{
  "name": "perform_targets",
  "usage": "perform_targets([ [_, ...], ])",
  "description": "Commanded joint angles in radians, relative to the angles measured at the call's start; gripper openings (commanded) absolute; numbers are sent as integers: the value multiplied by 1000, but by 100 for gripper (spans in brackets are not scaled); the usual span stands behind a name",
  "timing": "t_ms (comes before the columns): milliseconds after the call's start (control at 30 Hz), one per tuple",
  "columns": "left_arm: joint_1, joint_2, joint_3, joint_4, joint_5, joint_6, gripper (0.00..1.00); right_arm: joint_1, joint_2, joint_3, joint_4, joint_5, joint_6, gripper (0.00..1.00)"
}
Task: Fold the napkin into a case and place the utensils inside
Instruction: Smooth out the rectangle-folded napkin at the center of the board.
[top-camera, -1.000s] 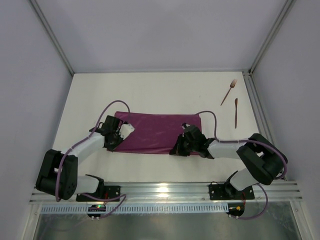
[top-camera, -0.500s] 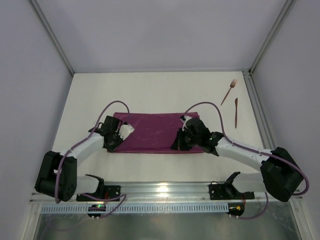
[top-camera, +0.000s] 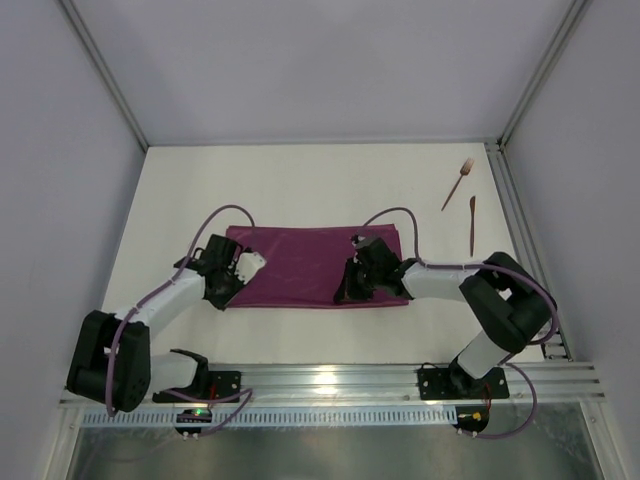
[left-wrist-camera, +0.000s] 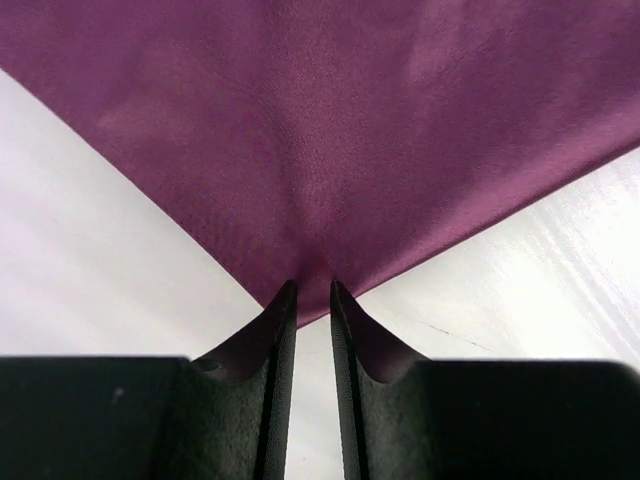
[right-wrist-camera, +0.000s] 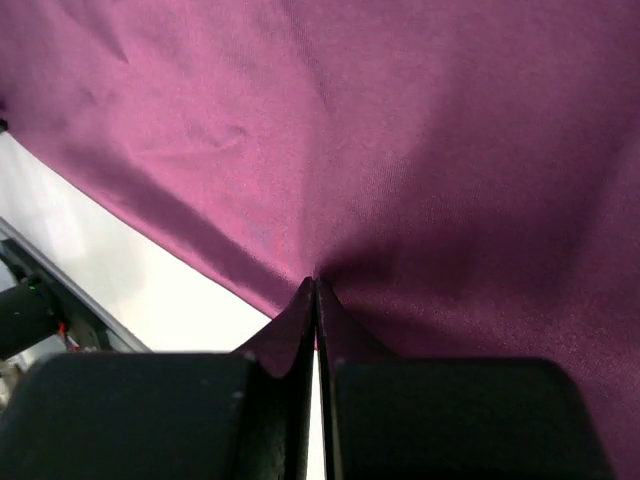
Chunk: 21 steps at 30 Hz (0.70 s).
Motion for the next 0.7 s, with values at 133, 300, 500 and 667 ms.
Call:
perform_targets([
  [133, 5, 111, -35, 58, -33, -2, 21, -75, -123, -170, 17, 71, 68, 3],
  [300, 5, 124, -46, 70, -31, 9, 21, -129, -272, -271, -31, 125, 86, 3],
  [500, 5, 99, -52, 61, -19, 11, 20, -252, -447, -389, -143, 160, 80, 3],
  [667, 4, 81, -54, 55, -16, 14, 20, -365, -573, -413, -233, 180, 51, 3],
])
